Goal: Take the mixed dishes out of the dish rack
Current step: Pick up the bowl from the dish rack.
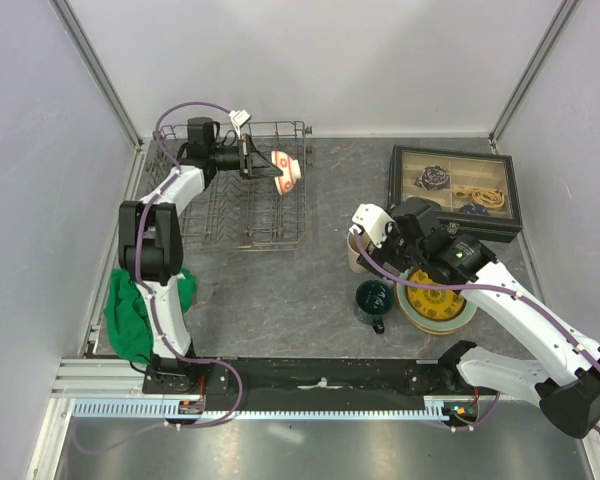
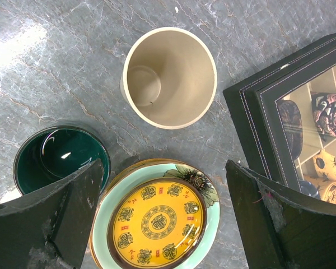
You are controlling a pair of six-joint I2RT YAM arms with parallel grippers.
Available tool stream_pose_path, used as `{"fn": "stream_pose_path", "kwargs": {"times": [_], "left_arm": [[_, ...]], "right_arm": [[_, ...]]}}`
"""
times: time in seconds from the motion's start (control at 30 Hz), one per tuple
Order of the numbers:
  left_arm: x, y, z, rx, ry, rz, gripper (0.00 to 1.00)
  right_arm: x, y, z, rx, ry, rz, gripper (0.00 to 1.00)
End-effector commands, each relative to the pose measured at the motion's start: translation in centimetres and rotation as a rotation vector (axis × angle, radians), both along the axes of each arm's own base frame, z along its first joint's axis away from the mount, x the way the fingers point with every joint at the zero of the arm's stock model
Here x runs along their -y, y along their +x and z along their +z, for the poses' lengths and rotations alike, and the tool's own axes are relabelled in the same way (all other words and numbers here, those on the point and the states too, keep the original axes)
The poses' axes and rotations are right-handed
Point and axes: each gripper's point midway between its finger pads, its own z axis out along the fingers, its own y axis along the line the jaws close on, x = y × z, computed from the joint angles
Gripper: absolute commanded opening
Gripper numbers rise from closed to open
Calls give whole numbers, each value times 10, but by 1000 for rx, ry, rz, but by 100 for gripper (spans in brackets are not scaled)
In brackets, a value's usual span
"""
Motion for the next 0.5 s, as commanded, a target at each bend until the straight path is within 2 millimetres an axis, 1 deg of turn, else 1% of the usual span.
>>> {"fn": "stream_pose_path", "kwargs": {"times": [0.0, 0.03, 0.07, 0.1, 0.13, 0.17, 0.2, 0.23, 0.27, 0.3, 0.33, 0.37, 0.4, 0.47], "left_arm": [[-4, -20, 74, 182, -42, -50, 1], [-4, -26, 78, 157, -34, -51, 1], [-5, -27, 81, 164, -23, -44, 1], [-6, -27, 89, 225, -5, -46, 1], [-6, -28, 89, 233, 10, -41, 2], [-8, -35, 92, 208, 34, -26, 1], [-10, -35, 95, 269, 58, -25, 1], [-11, -38, 98, 287, 74, -23, 2], [-12, -46, 99, 270, 103, -12, 1], [-13, -49, 100, 318, 126, -17, 2], [-13, -54, 100, 328, 147, -18, 2], [-14, -61, 96, 307, 184, -11, 1], [-14, -69, 100, 377, 215, -24, 1], [-14, -78, 97, 436, 280, -26, 2]], "right_arm": [[-1, 3, 3, 10, 22, -19, 98], [-1, 3, 5, 14, 28, -23, 98], [-1, 4, 7, 18, 32, -27, 98], [0, 5, 8, 26, 33, -38, 98], [0, 7, 12, 38, 41, -43, 98], [1, 8, 15, 46, 50, -53, 98], [2, 9, 18, 55, 56, -65, 98], [3, 11, 21, 64, 63, -73, 98], [4, 12, 23, 72, 72, -85, 98], [5, 13, 25, 78, 78, -97, 98], [7, 16, 29, 93, 79, -115, 98], [9, 18, 31, 101, 85, -128, 98], [11, 20, 34, 107, 92, -149, 98], [17, 24, 39, 135, 96, -189, 98]]}}
